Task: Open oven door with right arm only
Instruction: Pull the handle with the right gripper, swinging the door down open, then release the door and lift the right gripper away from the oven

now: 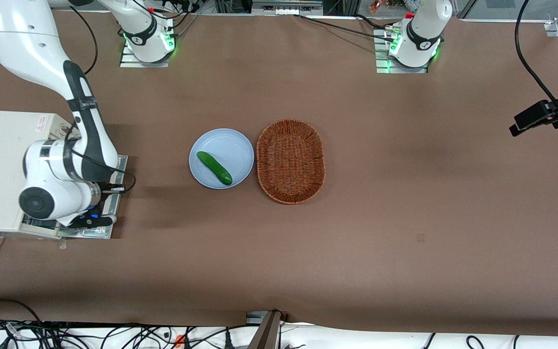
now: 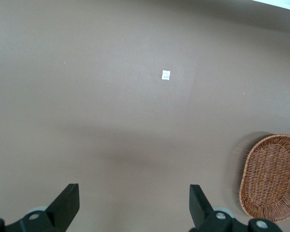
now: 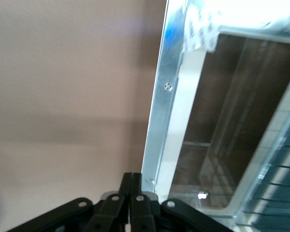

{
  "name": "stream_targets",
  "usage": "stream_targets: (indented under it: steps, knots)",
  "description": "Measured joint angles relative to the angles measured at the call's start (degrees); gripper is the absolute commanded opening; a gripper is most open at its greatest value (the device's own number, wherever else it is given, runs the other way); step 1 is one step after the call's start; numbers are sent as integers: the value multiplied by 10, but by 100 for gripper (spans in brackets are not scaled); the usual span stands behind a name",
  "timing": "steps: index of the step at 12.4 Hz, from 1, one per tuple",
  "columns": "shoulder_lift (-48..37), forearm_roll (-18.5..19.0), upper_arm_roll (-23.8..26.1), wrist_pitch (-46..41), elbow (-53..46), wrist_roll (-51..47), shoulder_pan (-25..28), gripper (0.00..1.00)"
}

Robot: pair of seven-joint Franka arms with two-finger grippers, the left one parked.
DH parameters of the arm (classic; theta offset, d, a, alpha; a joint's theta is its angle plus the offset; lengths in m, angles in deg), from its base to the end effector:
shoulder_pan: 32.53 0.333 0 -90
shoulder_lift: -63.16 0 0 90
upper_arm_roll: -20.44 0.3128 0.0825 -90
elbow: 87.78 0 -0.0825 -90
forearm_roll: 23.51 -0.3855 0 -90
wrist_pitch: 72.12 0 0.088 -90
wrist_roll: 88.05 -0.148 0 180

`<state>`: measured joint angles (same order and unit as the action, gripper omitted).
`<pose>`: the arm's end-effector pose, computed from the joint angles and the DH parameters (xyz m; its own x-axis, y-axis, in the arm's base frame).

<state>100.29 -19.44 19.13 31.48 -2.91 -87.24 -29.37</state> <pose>0.6621 0.0143 0.2305 0.9464 0.0614 -0.3172 0.0878 -0.9937 0.0695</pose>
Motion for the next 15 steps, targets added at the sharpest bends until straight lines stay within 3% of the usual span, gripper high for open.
stream_targets:
  steps: [3, 4, 5, 15]
  knots:
    - [-62, -6, 0, -41, -4, 33, 0, 71]
    - [-83, -17, 0, -62, -5, 50, 0, 89]
    - [-101, -27, -2, -82, -5, 65, 0, 100]
    - [-250, -38, -16, -223, -6, 106, 1, 100]
